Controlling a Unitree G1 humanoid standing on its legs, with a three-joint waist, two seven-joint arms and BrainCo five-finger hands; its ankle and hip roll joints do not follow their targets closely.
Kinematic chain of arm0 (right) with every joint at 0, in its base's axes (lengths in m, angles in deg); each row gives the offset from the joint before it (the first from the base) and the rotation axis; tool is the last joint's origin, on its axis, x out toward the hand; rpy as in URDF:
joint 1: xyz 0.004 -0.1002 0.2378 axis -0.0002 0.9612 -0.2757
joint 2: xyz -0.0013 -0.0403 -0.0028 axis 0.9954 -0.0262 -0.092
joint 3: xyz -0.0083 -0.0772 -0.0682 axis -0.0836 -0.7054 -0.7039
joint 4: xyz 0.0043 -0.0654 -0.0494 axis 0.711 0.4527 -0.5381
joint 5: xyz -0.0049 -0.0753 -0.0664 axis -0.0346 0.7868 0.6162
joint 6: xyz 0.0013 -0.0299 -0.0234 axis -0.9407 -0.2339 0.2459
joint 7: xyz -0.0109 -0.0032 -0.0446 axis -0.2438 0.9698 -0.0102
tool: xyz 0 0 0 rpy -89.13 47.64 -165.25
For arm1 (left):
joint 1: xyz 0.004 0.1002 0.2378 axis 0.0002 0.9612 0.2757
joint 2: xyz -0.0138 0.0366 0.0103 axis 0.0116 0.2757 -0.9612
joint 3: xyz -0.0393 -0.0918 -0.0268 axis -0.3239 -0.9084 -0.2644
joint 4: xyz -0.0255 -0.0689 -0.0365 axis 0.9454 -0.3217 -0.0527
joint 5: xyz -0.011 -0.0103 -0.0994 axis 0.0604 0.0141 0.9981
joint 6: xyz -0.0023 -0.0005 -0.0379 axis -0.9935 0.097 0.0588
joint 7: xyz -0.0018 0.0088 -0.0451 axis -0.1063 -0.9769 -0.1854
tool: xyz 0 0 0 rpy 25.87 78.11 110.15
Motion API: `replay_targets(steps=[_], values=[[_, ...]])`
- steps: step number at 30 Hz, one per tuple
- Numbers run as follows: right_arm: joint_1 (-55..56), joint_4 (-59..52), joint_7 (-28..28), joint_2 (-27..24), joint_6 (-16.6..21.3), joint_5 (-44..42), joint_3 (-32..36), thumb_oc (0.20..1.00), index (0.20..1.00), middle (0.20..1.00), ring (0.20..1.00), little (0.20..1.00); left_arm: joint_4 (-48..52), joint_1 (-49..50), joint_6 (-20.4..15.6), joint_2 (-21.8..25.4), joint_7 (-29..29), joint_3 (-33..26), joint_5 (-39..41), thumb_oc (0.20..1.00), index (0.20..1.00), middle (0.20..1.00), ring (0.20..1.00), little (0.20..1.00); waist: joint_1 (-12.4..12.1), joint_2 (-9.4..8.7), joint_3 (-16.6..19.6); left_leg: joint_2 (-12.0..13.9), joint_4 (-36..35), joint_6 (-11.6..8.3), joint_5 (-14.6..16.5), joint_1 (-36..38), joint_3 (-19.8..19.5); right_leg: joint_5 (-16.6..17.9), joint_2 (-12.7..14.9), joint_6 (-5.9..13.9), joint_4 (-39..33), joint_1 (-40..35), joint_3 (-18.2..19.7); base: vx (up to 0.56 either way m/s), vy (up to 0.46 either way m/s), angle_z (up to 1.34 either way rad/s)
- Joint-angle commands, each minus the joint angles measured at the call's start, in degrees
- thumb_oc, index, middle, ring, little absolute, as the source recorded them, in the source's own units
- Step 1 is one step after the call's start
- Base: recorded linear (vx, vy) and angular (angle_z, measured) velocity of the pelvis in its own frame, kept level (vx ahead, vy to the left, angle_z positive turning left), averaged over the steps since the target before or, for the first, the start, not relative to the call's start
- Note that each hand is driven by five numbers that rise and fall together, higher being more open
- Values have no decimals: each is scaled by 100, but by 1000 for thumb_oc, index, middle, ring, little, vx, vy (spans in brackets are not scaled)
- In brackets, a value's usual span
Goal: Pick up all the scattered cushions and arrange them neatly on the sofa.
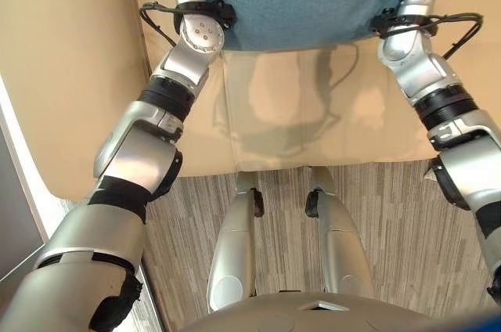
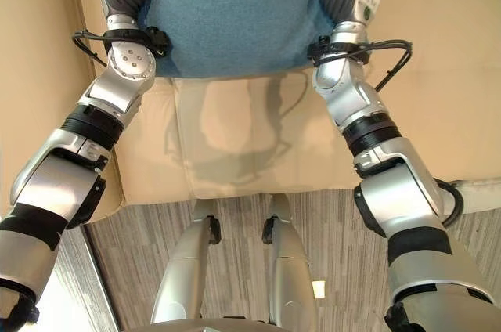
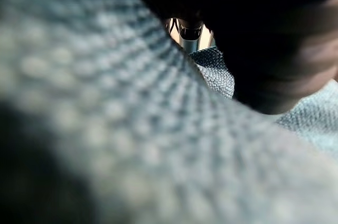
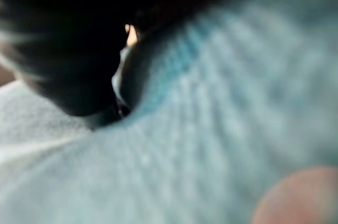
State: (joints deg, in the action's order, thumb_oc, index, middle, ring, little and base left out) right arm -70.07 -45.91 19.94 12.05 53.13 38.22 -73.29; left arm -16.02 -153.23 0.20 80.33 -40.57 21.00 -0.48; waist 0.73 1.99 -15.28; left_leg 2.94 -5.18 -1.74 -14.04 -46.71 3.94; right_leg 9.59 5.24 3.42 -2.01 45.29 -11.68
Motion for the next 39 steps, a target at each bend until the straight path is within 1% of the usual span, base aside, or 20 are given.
replay_targets(steps=[1, 2, 6, 12, 15, 17, 18, 20, 21, 23, 25, 27, 28, 29, 30, 31, 32, 33, 36, 39], values=[[-226, -1060, 682, 337, 318, 978, 506, 200, 200, 200, 200, 200, 766, -105, -866, -303, -521, -132, -873, 200, 200, 200, 200, 200, 69, -281, 916, 167, 18, -595, 661, 575, -139, 31, 337, 887, -299, -246, 100, 94, -13, 0], [147, -1625, 722, 412, 418, 1211, 798, 200, 200, 200, 200, 200, 1382, 239, -941, -350, -590, -418, -1039, 200, 200, 200, 200, 200, 89, -275, 943, 180, 18, -591, 691, 537, -126, 26, 341, 880, -299, -199, 101, 48, 0, 2], [906, -2684, 640, 630, 656, 1531, 1240, 200, 200, 200, 200, 200, 2554, 878, -942, -613, -709, -830, -1438, 200, 200, 200, 200, 200, 94, -265, 1049, 172, 18, -582, 728, 480, -124, 8, 345, 900, -299, -96, 102, 33, 8, 5], [1250, -3541, 522, 792, 1055, 1866, 1303, 200, 200, 200, 200, 200, 3435, 1188, -905, -572, -869, -978, -2184, 200, 200, 200, 200, 200, 79, -255, 1129, 146, 18, -563, 720, 395, -85, 54, 377, 938, -299, 22, 142, -2, 28, 1], [678, -2711, 530, 640, 883, 1637, 944, 200, 200, 200, 200, 200, 2628, 657, -799, -535, -950, -686, -1973, 200, 200, 200, 200, 200, 71, -285, 1283, 155, 18, -573, 753, 309, -111, 29, 380, 931, -299, 120, 145, 10, -4, 0], [-21, -1674, 524, 487, 678, 1231, 503, 200, 200, 200, 200, 200, 1521, -62, -769, -395, -905, -275, -1540, 200, 200, 200, 200, 200, 81, -316, 1327, 160, 18, -585, 724, 282, -135, 50, 389, 915, -299, 127, 129, 0, 0, 0], [-112, -1601, 547, 480, 703, 1210, 481, 200, 200, 200, 200, 200, 1448, -148, -807, -385, -904, -274, -1515, 200, 200, 200, 200, 200, 85, -311, 1285, 159, 18, -585, 722, 279, -138, 51, 390, 915, -299, 129, 127, 0, -22, 4], [-760, -598, 450, 419, 565, 671, 72, 200, 200, 200, 200, 200, 136, -1013, -600, -195, -550, 341, -1005, 200, 200, 200, 200, 200, 105, -310, 1307, 155, 18, -607, 681, 250, -165, 92, 381, 899, -299, 130, 118, -11, -19, 5], [-884, -498, 470, 414, 608, 637, 50, 200, 200, 200, 200, 200, 17, -1147, -660, -182, -532, 361, -955, 200, 200, 200, 200, 200, 110, -313, 1241, 153, 18, -607, 679, 250, -169, 92, 382, 899, -299, 128, 114, 0, 0, 0], [-1365, 303, 264, 352, 589, 124, -283, 200, 200, 200, 200, 200, -1043, -1894, -420, 99, 24, 934, -740, 200, 200, 200, 200, 200, 132, -303, 1154, 153, 18, -624, 637, 230, -178, 145, 393, 915, -299, 113, 77, 0, 0, 0], [-1662, 899, -79, 316, 536, -415, -563, 200, 200, 200, 200, 200, -1592, -2246, -298, 185, 408, 1211, -563, 200, 200, 200, 200, 200, 113, -311, 1062, 154, 18, -630, 613, 221, -165, 177, 394, 921, -299, 104, 79, -17, -6, 4], [-1768, 1114, -216, 350, 573, -660, -668, 200, 200, 200, 200, 200, -1784, -2365, -307, 173, 504, 1272, -401, 200, 200, 200, 200, 200, 102, -312, 1012, 148, 18, -625, 602, 229, -161, 198, 388, 918, -299, 104, 91, -8, 2, 2], [-1954, 1576, -572, 323, 505, -1118, -874, 200, 200, 200, 200, 200, -2067, -2500, -313, 189, 693, 1334, -109, 677, 677, 677, 677, 677, 91, -311, 954, 157, 18, -638, 566, 205, -154, 222, 397, 925, -299, 118, 63, 0, 0, 0], [-2020, 1806, -797, 343, 513, -1433, -979, 200, 200, 200, 200, 200, -2253, -2540, -355, 112, 827, 1343, 147, 1000, 1000, 1000, 1000, 1000, 83, -307, 927, 157, 18, -638, 550, 195, -152, 233, 394, 924, -299, 126, 67, 0, 0, 0], [-2096, 2025, -1040, 317, 486, -1667, -1125, 347, 347, 347, 347, 347, -2336, -2597, -339, 134, 935, 1406, 215, 1000, 1000, 1000, 1000, 1000, 81, -306, 905, 162, 18, -641, 535, 181, -147, 238, 393, 916, -299, 142, 64, 0, 0, 0], [-2137, 2109, -1234, 317, 442, -1831, -1228, 595, 595, 595, 595, 595, -2372, -2632, -304, 165, 1045, 1498, 265, 1000, 1000, 1000, 1000, 1000, 74, -307, 884, 161, 18, -642, 525, 184, -144, 251, 386, 911, -299, 140, 69, -5, -21, 6], [-2159, 2261, -1422, 294, 414, -1981, -1348, 918, 918, 918, 918, 918, -2435, -2613, -303, 135, 1133, 1523, 347, 1000, 1000, 1000, 1000, 1000, 69, -312, 876, 162, 18, -645, 519, 186, -149, 260, 386, 907, -299, 138, 55, 1, -32, 6], [-2115, 2354, -1661, 253, 332, -2110, -1489, 1000, 1000, 1000, 1000, 1000, -2409, -2452, -304, 114, 1235, 1476, 551, 1000, 1000, 1000, 1000, 1000, 65, -322, 853, 158, 18, -654, 509, 220, -139, 258, 384, 895, -299, 105, 34, 8, -38, 4], [-1939, 2218, -1746, 132, 290, -2141, -1482, 1000, 1000, 1000, 1000, 1000, -2101, -2031, -375, 103, 1305, 1271, 783, 1000, 1000, 1000, 1000, 1000, 48, -322, 844, 150, 18, -658, 522, 295, -134, 239, 378, 889, -299, 36, 7, 3, -11, 0], [-1564, 1874, -1782, -73, 247, -1993, -1332, 1000, 1000, 1000, 1000, 1000, -1552, -1087, -402, 183, 1326, 880, 784, 1000, 1000, 1000, 1000, 1000, 10, -346, 833, 147, 18, -658, 550, 406, -105, 213, 386, 890, -299, -53, -10, 0, 0, 0]])
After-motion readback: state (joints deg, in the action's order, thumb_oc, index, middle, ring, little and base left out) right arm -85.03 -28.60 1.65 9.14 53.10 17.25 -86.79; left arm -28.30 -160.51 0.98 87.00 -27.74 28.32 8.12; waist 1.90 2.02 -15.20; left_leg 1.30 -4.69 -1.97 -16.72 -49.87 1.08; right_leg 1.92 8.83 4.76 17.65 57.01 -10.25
